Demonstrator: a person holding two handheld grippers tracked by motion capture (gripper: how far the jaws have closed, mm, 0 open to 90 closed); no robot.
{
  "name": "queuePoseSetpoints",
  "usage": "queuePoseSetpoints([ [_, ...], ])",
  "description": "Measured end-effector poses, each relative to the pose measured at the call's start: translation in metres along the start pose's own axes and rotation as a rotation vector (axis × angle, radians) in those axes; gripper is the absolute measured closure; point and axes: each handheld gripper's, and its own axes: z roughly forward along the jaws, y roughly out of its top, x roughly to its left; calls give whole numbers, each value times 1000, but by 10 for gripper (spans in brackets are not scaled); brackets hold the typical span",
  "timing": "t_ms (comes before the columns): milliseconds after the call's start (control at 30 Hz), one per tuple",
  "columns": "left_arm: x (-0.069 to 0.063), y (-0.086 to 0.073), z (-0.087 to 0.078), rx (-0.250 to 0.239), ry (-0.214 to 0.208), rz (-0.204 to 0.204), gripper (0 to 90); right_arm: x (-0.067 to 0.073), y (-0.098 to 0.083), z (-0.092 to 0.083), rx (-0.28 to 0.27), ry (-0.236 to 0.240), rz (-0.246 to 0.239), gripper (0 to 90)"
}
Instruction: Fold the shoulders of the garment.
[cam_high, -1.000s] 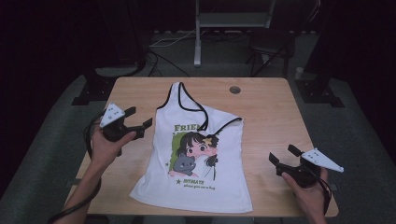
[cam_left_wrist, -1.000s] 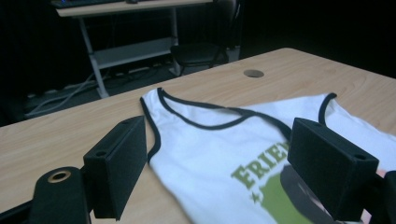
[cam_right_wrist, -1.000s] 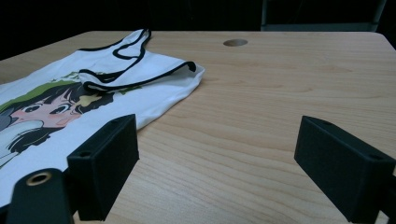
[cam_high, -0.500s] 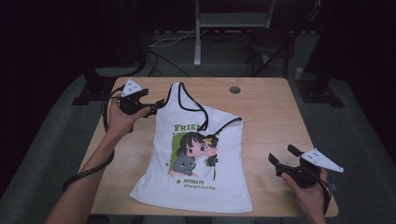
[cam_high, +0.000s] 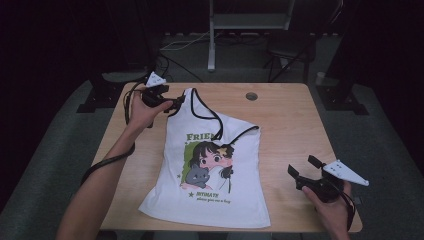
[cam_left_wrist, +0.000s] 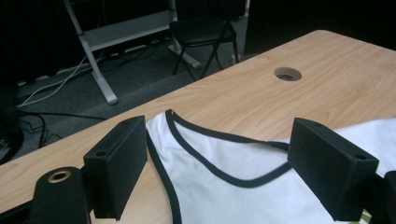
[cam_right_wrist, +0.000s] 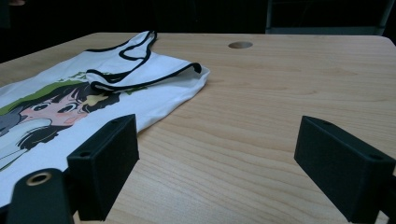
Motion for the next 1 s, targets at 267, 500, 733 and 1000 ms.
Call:
queuePoseSetpoints([
  [267,7,14,26,14,7,7,195,0,0,0,2,2,-9,134],
  [500,20,16,56,68,39,-15,196,0,0,1,3,7,-13,134],
  [733,33,8,75,95,57,-28,196,0,0,1,2,11,-9,134],
  [1000,40,-9,89,139,59,-53,201,1,0,2,6,16,-12,134],
])
